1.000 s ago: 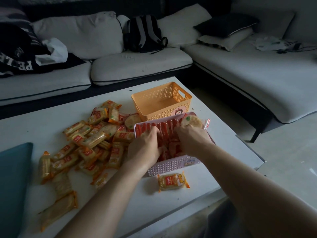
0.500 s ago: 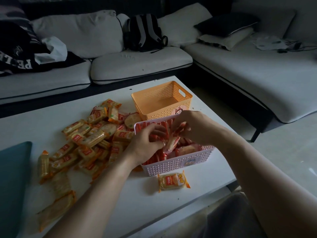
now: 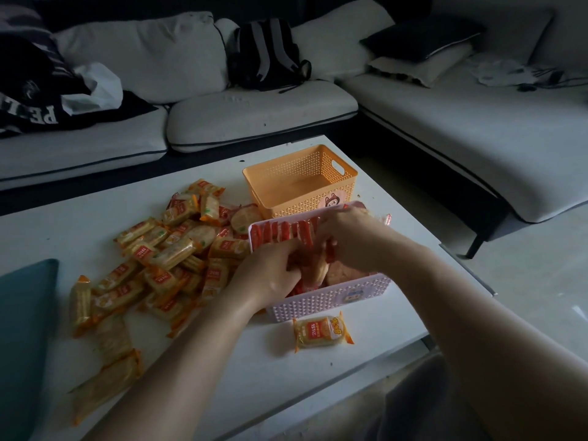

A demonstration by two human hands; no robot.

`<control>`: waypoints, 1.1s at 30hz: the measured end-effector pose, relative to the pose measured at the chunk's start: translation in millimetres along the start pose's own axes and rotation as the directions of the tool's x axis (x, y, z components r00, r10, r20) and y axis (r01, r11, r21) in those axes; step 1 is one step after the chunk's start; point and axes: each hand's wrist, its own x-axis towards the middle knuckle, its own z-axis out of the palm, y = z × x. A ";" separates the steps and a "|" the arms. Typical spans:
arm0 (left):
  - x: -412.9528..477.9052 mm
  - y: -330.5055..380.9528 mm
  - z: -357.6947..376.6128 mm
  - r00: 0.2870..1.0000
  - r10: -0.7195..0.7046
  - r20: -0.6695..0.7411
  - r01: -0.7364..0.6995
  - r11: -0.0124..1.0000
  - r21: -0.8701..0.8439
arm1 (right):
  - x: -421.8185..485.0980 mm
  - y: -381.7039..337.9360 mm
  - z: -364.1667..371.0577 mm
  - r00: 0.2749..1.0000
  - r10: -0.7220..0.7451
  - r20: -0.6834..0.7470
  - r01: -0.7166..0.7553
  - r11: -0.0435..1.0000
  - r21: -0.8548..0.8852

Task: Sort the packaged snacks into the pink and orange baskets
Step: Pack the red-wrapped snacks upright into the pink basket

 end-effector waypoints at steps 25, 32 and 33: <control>12.2 5.2 17.4 0.995 0.070 -0.077 -0.053 0.977 0.207 | -19.0 6.7 -11.6 0.885 0.383 0.266 -0.366 0.924 -0.110; 14.0 7.7 15.9 0.998 0.005 -0.068 0.005 0.989 0.147 | -13.3 -15.2 10.3 0.763 0.478 0.436 -0.403 0.878 -0.257; 14.0 7.4 15.4 0.998 0.006 -0.063 0.003 0.989 0.147 | -12.3 -16.1 12.2 0.749 0.492 0.445 -0.421 0.871 -0.254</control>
